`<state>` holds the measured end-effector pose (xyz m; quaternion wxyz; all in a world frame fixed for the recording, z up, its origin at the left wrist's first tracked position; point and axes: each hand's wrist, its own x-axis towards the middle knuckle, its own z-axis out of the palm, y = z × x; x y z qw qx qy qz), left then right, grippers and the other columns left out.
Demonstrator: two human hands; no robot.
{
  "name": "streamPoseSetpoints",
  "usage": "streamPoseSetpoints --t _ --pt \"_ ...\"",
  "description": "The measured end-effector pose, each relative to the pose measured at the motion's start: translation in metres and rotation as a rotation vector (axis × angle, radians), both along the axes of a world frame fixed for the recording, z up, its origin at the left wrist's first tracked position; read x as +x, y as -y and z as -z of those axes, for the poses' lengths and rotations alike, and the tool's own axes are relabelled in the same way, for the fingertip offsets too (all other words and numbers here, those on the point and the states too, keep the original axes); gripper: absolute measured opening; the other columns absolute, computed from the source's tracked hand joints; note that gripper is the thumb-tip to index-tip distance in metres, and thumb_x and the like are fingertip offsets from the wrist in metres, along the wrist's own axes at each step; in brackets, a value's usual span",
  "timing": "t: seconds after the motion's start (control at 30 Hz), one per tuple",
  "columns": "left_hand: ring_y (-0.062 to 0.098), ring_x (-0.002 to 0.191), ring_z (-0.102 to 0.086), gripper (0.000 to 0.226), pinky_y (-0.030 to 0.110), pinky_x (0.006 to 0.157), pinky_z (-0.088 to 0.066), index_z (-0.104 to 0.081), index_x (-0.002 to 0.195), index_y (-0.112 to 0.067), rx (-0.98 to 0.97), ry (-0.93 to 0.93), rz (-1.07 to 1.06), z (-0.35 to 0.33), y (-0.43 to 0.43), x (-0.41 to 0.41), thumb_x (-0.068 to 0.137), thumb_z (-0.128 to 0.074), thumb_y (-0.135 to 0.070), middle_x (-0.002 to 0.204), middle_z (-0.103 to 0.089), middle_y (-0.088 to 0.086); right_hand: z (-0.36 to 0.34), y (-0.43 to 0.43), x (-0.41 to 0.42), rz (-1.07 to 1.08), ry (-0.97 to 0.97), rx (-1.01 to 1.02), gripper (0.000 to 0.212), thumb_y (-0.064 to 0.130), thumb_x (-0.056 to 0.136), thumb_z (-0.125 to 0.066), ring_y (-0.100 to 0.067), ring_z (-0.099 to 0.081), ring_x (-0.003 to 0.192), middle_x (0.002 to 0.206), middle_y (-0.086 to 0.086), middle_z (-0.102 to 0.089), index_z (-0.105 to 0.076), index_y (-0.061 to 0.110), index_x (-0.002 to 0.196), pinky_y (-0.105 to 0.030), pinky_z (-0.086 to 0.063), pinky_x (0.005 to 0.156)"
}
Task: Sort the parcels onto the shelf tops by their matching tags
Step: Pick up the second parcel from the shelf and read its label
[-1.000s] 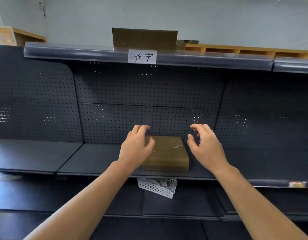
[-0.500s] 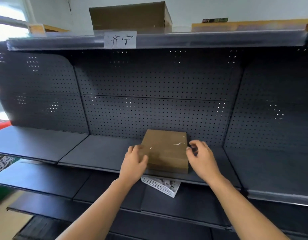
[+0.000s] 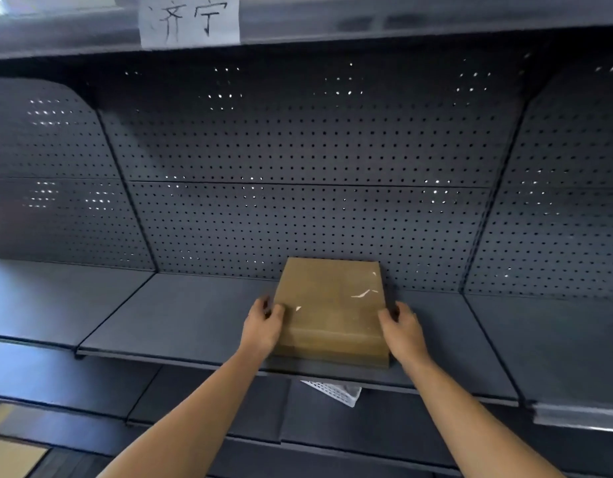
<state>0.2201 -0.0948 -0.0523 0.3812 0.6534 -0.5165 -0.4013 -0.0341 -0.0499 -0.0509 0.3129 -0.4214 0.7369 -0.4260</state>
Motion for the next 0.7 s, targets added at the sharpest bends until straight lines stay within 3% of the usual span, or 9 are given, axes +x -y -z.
streamPoseSetpoints --t 0.1,0.17,0.27,0.37,0.57,0.7 --pt "0.032 0.139 -0.054 0.064 0.041 0.111 -0.042 -0.045 0.159 -0.011 0.057 -0.095 -0.032 0.007 0.015 -0.002 0.104 -0.051 -0.043 0.155 -0.057 0.011 0.007 0.007 0.001 0.002 0.175 0.021 0.030 0.034 0.107 -0.052 -0.025 -0.061 0.116 0.121 0.001 -0.067 -0.061 0.015 0.128 -0.041 -0.047 0.099" --pt "0.030 0.128 -0.060 0.059 0.039 0.101 -0.048 -0.054 0.154 -0.012 0.073 -0.145 -0.036 0.009 0.020 -0.004 0.105 -0.051 -0.044 0.148 -0.063 0.011 0.007 0.010 0.003 0.010 0.268 -0.003 0.019 0.033 0.108 -0.053 -0.017 -0.062 0.100 0.104 0.010 -0.066 -0.063 0.023 0.120 -0.037 -0.048 0.095" --pt "0.021 0.106 -0.064 0.049 0.031 0.078 -0.048 -0.060 0.147 -0.012 0.063 -0.205 -0.005 0.008 0.019 -0.006 0.105 -0.053 -0.037 0.134 -0.069 0.009 0.009 0.007 0.007 0.001 0.303 -0.024 0.021 0.037 0.106 -0.054 -0.018 -0.065 0.103 0.112 0.002 -0.071 -0.068 0.024 0.116 -0.041 -0.051 0.101" --pt "0.015 0.101 -0.066 0.050 0.032 0.081 -0.050 -0.062 0.143 -0.016 0.071 -0.300 -0.011 0.006 0.016 -0.007 0.099 -0.065 -0.038 0.127 -0.071 0.005 0.010 0.004 0.010 -0.019 0.344 -0.021 0.040 0.043 0.103 -0.058 -0.025 -0.065 0.123 0.131 -0.001 -0.072 -0.069 0.022 0.136 -0.047 -0.048 0.113" --pt "0.010 0.090 -0.062 0.024 0.033 0.077 -0.047 -0.062 0.123 -0.023 0.091 -0.375 -0.048 -0.012 0.008 -0.011 0.101 -0.064 -0.032 0.101 -0.068 -0.007 0.003 -0.004 0.011 -0.060 0.430 -0.060 0.027 0.033 0.104 -0.060 -0.025 -0.067 0.122 0.128 0.000 -0.075 -0.070 0.027 0.128 -0.051 -0.048 0.115" --pt "0.019 0.095 -0.063 0.025 0.033 0.075 -0.050 -0.058 0.124 -0.024 0.069 -0.370 -0.015 -0.031 -0.004 -0.012 0.101 -0.064 -0.033 0.110 -0.068 0.001 -0.012 -0.018 0.006 -0.045 0.466 -0.086 0.027 0.035 0.103 -0.060 -0.026 -0.070 0.118 0.126 -0.003 -0.077 -0.071 0.028 0.126 -0.053 -0.052 0.111"
